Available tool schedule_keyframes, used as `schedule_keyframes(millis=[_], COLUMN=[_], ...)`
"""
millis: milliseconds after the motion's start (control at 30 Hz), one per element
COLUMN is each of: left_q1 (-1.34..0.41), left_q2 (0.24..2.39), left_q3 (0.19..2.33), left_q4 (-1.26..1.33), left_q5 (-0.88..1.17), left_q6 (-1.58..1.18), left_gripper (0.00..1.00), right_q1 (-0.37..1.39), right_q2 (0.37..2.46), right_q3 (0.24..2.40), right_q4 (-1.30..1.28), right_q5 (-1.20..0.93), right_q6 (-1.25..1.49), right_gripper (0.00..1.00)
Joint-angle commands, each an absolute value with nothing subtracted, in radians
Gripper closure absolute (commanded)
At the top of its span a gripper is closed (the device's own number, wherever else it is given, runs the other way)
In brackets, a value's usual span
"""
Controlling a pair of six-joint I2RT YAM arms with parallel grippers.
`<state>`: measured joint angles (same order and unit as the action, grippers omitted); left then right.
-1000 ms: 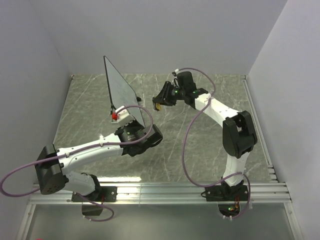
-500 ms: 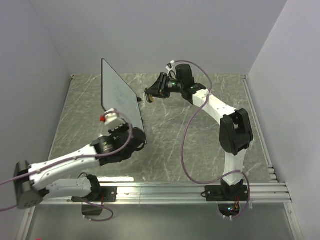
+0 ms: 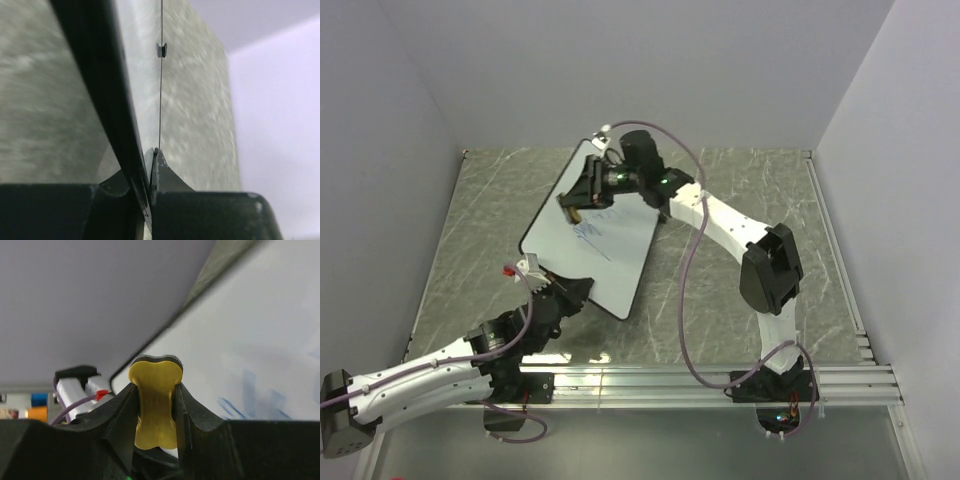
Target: Erase the whiteboard
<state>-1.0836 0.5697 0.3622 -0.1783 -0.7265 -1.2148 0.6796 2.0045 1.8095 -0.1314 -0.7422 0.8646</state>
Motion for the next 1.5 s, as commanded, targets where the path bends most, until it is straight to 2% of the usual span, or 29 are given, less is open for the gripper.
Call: schedule_keyframes(millis=[0,167,400,533,700,1000,1233,1467], left_q1=[-1.141,-1.141,-1.138,-1.143,-1.143,-1.143,-1.144,-1.143], left_q2=[0.581,0.722,0.787,0.766,0.745,0.88,0.827,0.749], left_q3=[0.275,0.268,0.325,0.331,0.321,0.336,0.334,0.322], left_q4=[-0.166,-0.112,-0.323,-0.448,-0.423,-0.348,-0.383,-0.403], left_q5=[-0.059,0.012,-0.123,-0.198,-0.187,-0.15,-0.172,-0.169], left_q6=[-1.123,-1.052,-1.078,-1.114,-1.089,-1.02,-1.043,-1.069], left_gripper=[1.0,1.0,1.0,1.0,1.0,1.0,1.0,1.0], right_q1=[0.747,0.742,0.683,0.644,0.71,0.936,0.98,0.867], right_q2=[2.016,1.956,1.777,1.642,1.605,1.664,1.643,1.612], right_q3=[1.87,1.754,1.495,1.323,1.269,1.443,1.307,1.115], right_q4=[-0.205,-0.204,-0.206,-0.279,-0.325,-0.348,-0.301,-0.213], right_q5=[-0.746,-0.701,-0.539,-0.271,-0.028,0.083,0.109,0.184], right_q6=[0.81,0.77,0.71,0.655,0.664,0.73,0.782,0.825], right_gripper=[1.0,1.0,1.0,1.0,1.0,1.0,1.0,1.0])
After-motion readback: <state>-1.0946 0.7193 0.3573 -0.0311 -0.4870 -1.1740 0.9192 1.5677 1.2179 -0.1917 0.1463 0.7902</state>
